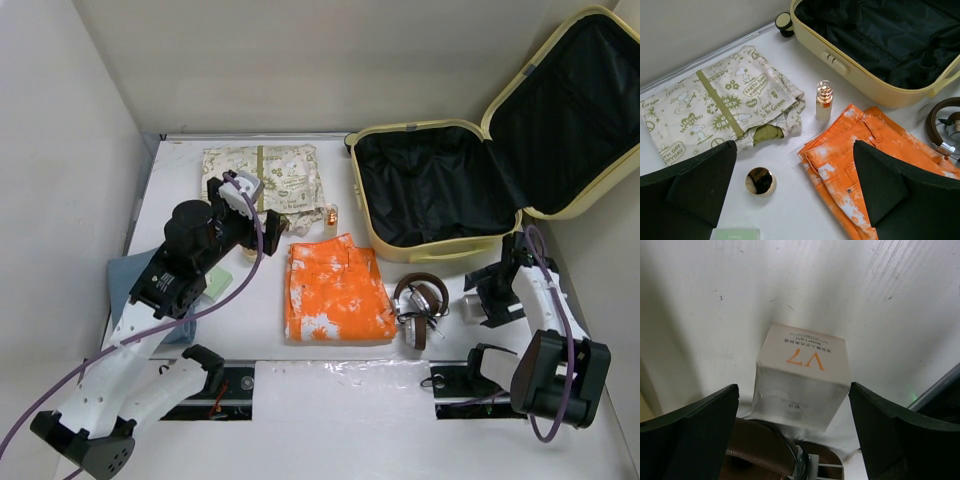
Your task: Pack the luggage
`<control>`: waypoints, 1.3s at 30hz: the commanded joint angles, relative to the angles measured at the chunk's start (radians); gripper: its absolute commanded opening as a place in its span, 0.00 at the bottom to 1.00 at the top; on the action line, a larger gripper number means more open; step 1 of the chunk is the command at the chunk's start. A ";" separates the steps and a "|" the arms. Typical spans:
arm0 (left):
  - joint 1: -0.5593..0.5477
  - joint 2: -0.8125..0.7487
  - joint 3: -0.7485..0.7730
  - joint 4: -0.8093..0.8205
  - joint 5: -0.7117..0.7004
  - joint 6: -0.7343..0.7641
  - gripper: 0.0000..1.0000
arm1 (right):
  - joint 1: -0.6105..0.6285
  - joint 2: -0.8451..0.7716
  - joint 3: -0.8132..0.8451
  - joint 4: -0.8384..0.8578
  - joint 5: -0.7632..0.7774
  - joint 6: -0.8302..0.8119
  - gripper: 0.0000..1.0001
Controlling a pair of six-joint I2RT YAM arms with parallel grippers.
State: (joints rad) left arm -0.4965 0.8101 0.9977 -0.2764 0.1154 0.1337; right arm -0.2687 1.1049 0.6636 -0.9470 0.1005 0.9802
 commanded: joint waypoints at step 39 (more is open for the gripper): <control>0.050 0.323 0.346 -0.113 -0.190 0.003 1.00 | 0.323 1.041 1.782 0.111 -0.177 -1.075 0.29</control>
State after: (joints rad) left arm -0.4496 1.1000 1.2854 -0.3645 -0.0193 0.1307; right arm 0.1207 2.0914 2.3703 -0.7559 0.1097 0.0151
